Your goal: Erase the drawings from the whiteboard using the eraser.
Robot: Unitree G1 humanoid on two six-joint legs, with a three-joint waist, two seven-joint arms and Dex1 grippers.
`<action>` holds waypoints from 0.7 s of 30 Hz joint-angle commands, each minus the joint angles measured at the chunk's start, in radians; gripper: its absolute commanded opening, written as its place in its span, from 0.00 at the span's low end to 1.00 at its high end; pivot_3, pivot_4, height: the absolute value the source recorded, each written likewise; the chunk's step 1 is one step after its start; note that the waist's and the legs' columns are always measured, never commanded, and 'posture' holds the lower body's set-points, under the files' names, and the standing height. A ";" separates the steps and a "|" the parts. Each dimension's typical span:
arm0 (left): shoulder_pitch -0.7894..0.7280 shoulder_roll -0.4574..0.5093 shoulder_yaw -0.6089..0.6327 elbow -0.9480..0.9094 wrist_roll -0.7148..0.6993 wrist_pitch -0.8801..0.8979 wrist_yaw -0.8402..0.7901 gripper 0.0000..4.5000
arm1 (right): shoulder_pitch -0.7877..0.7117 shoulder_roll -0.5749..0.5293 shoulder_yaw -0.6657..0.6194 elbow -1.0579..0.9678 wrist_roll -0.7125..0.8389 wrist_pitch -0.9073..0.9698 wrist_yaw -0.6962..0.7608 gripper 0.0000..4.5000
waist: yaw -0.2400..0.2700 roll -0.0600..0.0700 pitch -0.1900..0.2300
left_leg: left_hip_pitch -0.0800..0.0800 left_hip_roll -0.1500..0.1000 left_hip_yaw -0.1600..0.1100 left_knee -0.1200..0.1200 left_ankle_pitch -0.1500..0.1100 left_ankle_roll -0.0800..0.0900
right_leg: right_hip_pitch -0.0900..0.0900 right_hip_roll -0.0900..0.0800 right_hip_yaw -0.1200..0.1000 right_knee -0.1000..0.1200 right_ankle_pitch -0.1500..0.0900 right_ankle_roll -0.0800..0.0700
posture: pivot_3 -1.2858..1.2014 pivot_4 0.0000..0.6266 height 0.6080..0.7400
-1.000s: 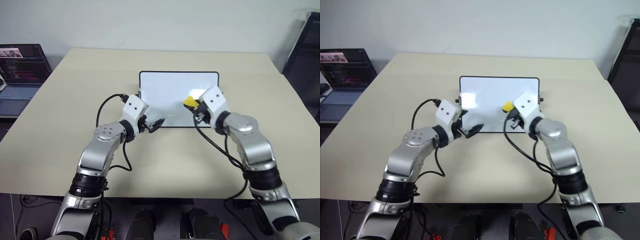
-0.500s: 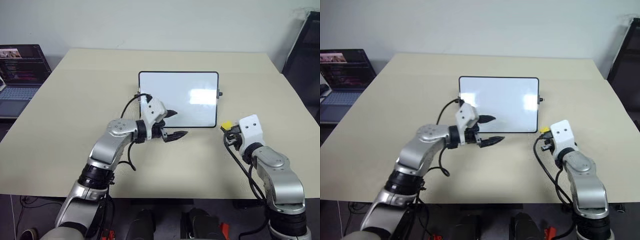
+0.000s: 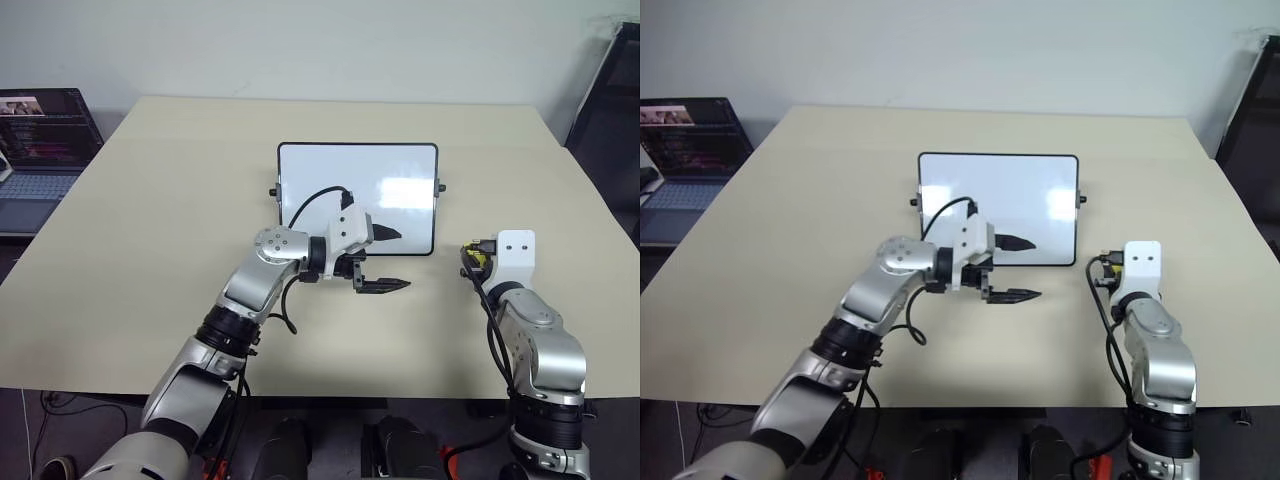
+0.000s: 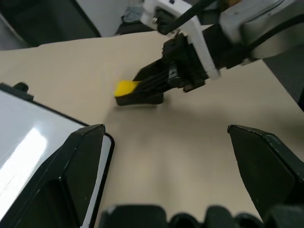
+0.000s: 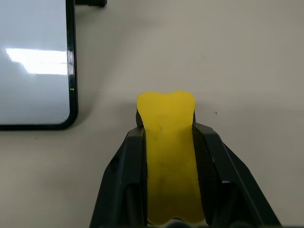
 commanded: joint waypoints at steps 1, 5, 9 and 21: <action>-0.028 -0.020 0.003 0.005 0.002 -0.037 -0.011 1.00 | -0.014 0.000 -0.020 -0.010 0.017 -0.021 -0.023 0.22 | 0.000 0.000 0.000 | 0.000 0.000 0.000 0.000 0.000 0.000 | 0.000 0.000 0.000 0.000 0.000 0.000 | 0.52 0.24 1.00; -0.021 -0.029 -0.004 0.001 0.005 -0.045 -0.020 1.00 | -0.010 -0.003 -0.026 -0.006 0.023 -0.018 -0.034 0.30 | 0.000 0.000 0.000 | 0.000 0.000 0.000 0.000 0.000 0.000 | 0.000 0.000 0.000 0.000 0.000 0.000 | 0.52 0.24 1.00; -0.009 -0.031 -0.006 -0.010 0.007 -0.049 -0.027 1.00 | -0.009 -0.005 -0.034 -0.006 0.033 -0.022 -0.041 0.58 | 0.000 0.000 0.000 | 0.000 0.000 0.000 0.000 0.000 0.000 | 0.000 0.000 0.000 0.000 0.000 0.000 | 0.52 0.24 1.00; 0.108 0.056 0.128 -0.163 -0.024 0.075 0.104 1.00 | 0.005 -0.024 -0.038 -0.076 0.089 -0.009 -0.026 1.00 | -0.008 0.000 0.000 | 0.000 0.001 -0.001 0.000 0.000 0.000 | 0.000 0.000 0.001 0.001 0.000 0.000 | 0.52 0.24 1.00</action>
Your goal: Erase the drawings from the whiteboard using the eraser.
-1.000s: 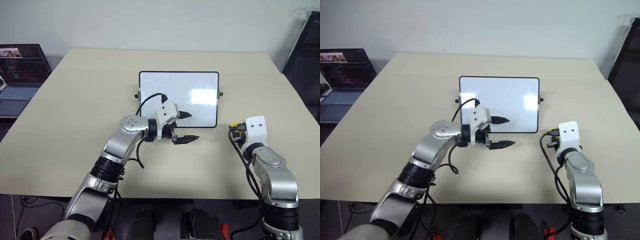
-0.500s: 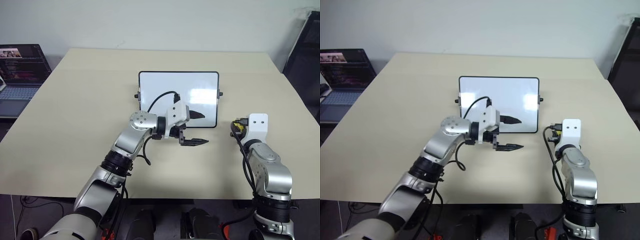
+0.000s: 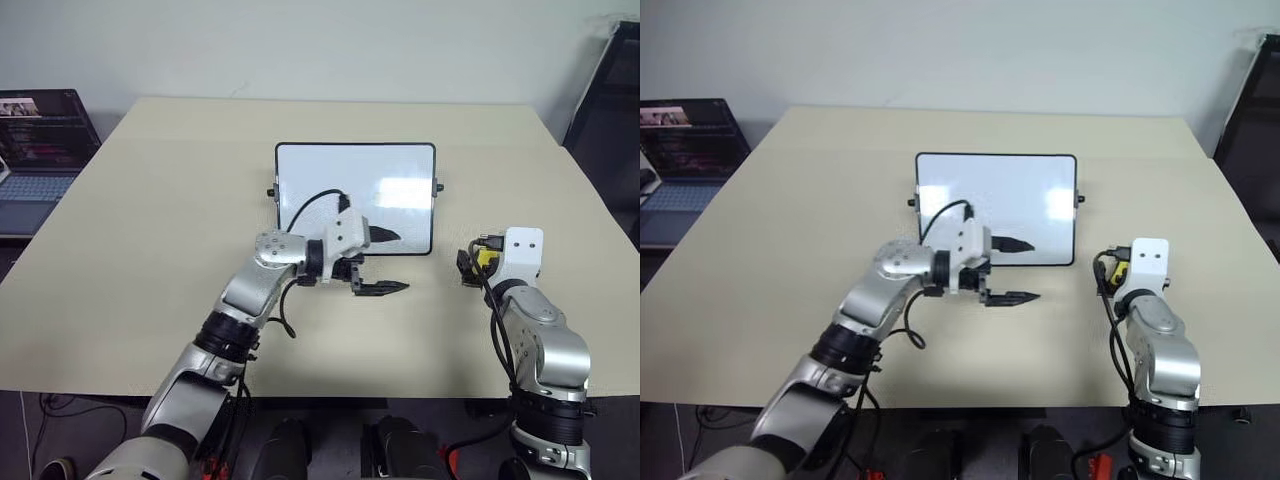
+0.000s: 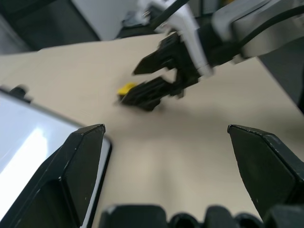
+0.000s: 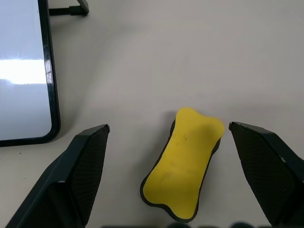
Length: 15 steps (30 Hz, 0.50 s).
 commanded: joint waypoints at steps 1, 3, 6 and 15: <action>0.040 0.029 0.079 -0.118 -0.026 0.066 0.081 1.00 | 0.012 -0.021 0.001 -0.091 0.025 -0.008 0.019 1.00 | 0.000 0.000 0.000 | 0.000 0.000 0.000 0.000 0.000 0.000 | 0.000 0.000 0.000 0.000 0.000 0.000 | 0.52 0.24 1.00; 0.127 0.055 0.149 -0.225 -0.053 0.152 0.153 1.00 | 0.033 -0.032 0.039 -0.158 0.032 -0.017 0.041 1.00 | -0.002 0.000 0.000 | 0.000 0.000 0.000 0.000 0.000 0.000 | 0.000 0.000 0.000 0.000 0.000 0.000 | 0.52 0.24 1.00; 0.291 0.068 0.239 -0.394 -0.073 0.258 0.276 1.00 | 0.104 -0.051 0.120 -0.245 0.015 -0.076 0.065 1.00 | -0.008 0.001 0.000 | 0.000 0.001 -0.001 0.000 0.000 0.000 | 0.000 -0.002 0.001 -0.001 0.000 0.000 | 0.52 0.24 1.00; 0.557 -0.071 0.371 -0.614 0.030 0.280 0.695 1.00 | 0.367 -0.030 0.224 -0.260 -0.017 -0.485 0.078 1.00 | 0.011 0.000 -0.001 | 0.001 -0.001 -0.003 0.003 0.000 0.000 | 0.003 -0.007 0.001 -0.001 0.000 0.001 | 0.52 0.24 1.00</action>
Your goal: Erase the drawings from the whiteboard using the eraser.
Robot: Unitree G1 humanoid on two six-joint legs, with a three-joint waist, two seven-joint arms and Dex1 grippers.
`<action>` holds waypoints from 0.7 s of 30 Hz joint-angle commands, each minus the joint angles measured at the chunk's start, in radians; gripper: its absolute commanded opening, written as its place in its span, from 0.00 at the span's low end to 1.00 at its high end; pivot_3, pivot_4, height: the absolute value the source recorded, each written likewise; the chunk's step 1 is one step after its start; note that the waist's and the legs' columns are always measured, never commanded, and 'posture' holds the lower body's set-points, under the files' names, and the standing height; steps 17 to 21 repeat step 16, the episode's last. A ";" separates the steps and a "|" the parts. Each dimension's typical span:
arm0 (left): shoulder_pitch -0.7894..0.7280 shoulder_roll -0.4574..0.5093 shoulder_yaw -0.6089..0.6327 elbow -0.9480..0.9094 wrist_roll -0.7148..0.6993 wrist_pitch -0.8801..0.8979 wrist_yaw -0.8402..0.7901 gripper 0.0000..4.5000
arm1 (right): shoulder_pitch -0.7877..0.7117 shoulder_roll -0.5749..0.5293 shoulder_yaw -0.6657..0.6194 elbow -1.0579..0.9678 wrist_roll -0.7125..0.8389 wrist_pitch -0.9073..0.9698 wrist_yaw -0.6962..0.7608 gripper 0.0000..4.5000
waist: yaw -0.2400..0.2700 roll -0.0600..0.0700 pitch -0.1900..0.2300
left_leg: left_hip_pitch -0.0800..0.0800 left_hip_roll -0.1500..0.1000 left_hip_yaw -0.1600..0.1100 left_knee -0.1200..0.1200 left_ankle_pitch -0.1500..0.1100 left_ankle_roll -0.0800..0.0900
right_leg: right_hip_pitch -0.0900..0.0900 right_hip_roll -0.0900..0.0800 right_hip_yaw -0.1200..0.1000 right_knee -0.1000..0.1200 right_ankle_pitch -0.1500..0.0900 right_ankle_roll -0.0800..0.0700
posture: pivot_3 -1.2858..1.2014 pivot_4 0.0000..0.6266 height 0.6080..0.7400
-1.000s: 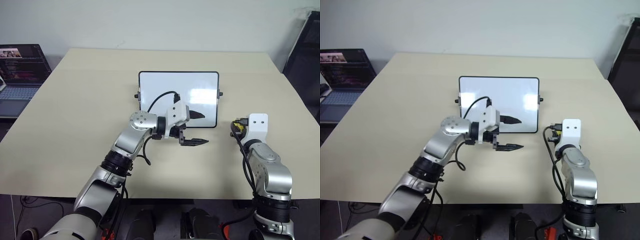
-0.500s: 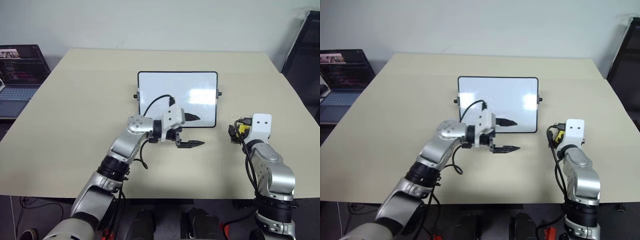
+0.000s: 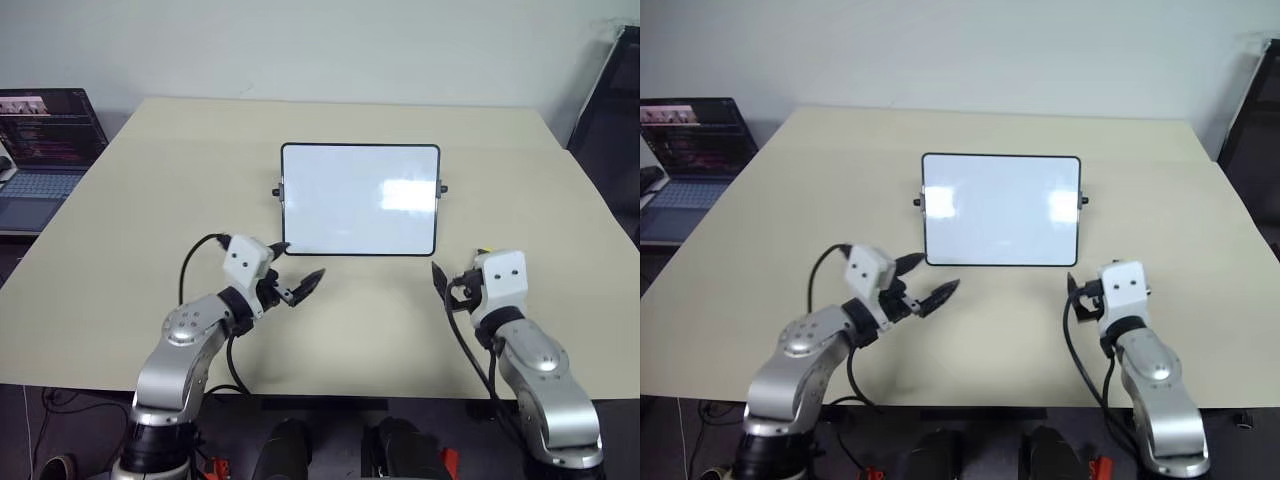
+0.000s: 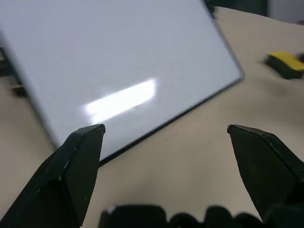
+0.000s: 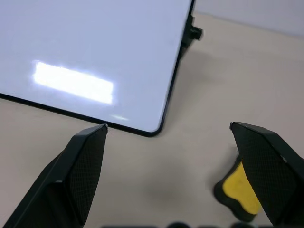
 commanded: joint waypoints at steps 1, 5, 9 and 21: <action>0.027 -0.051 0.037 -0.078 0.076 -0.034 0.175 1.00 | 0.041 0.027 -0.014 0.011 0.015 -0.174 -0.001 1.00 | 0.000 -0.001 0.000 | 0.000 0.000 0.000 0.001 0.000 0.000 | 0.001 0.000 0.000 0.000 0.000 0.001 | 0.52 0.24 1.00; 0.062 -0.083 0.019 -0.097 0.138 -0.059 0.270 1.00 | 0.061 0.039 -0.062 0.052 0.104 -0.257 0.057 1.00 | -0.001 -0.001 -0.001 | 0.007 0.001 0.002 0.001 0.000 0.000 | 0.007 0.001 0.001 0.000 0.000 0.003 | 0.52 0.24 1.00; 0.095 -0.099 0.021 -0.067 0.179 -0.084 0.335 1.00 | 0.074 0.033 -0.059 0.092 0.136 -0.337 0.105 1.00 | -0.001 -0.001 -0.001 | 0.014 0.001 0.003 -0.001 0.000 0.000 | 0.013 0.001 0.003 -0.001 -0.002 0.004 | 0.52 0.24 1.00; 0.173 -0.116 0.028 -0.055 0.196 -0.108 0.381 1.00 | 0.044 0.000 -0.003 0.089 0.125 -0.300 0.138 1.00 | -0.002 -0.001 -0.001 | 0.014 0.001 0.003 -0.003 0.000 0.000 | 0.012 0.001 0.003 -0.001 -0.003 0.003 | 0.52 0.24 1.00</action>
